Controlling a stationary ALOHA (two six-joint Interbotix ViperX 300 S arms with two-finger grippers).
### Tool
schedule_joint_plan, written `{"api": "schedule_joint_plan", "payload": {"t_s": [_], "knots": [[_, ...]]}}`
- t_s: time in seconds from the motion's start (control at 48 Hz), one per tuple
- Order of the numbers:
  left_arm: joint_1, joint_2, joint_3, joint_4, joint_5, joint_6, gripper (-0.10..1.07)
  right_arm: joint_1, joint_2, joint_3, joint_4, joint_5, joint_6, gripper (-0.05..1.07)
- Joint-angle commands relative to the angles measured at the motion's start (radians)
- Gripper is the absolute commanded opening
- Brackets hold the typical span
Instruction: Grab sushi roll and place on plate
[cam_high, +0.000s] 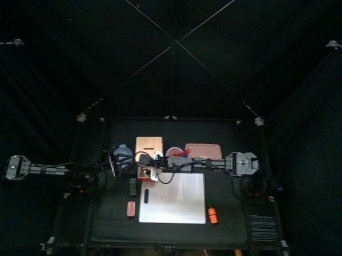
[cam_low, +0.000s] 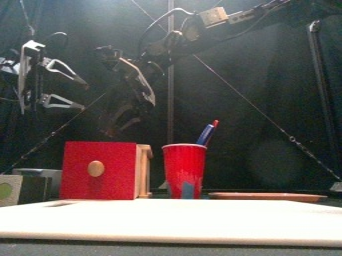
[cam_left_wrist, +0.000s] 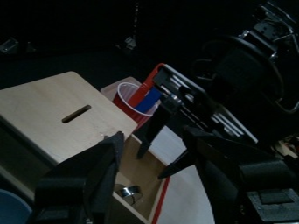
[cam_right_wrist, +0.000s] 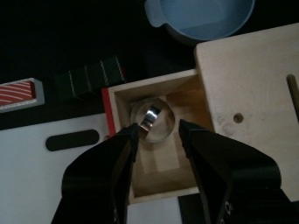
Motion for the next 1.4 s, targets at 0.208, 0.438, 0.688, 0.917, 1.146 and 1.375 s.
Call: {"api": "schedule_joint_plan", "payload": {"t_s": [0.208, 0.438, 0.688, 0.917, 1.146, 1.375], "knots": [[0.003, 0.002, -0.012, 0.002, 0.037, 0.002, 0.91, -0.006, -0.114, 0.018, -0.003, -0.04, -0.002, 0.79], [0.003, 0.002, -0.021, 0.0, 0.086, 0.0, 0.89, -0.014, -0.117, 0.021, -0.028, -0.043, -0.002, 0.77], [-0.003, 0.002, -0.032, -0.002, 0.1, -0.003, 0.85, -0.031, -0.129, 0.034, -0.06, -0.043, -0.002, 0.66], [-0.017, 0.002, -0.058, -0.032, 0.163, -0.003, 0.66, -0.095, -0.12, 0.017, -0.087, -0.064, -0.003, 0.53], [-0.052, 0.002, -0.086, -0.095, 0.247, -0.005, 0.39, -0.164, -0.101, -0.034, -0.112, -0.1, -0.002, 0.51], [-0.146, 0.006, -0.092, -0.258, 0.258, -0.005, 0.34, -0.233, -0.032, -0.098, -0.133, -0.124, 0.0, 0.51]]}}
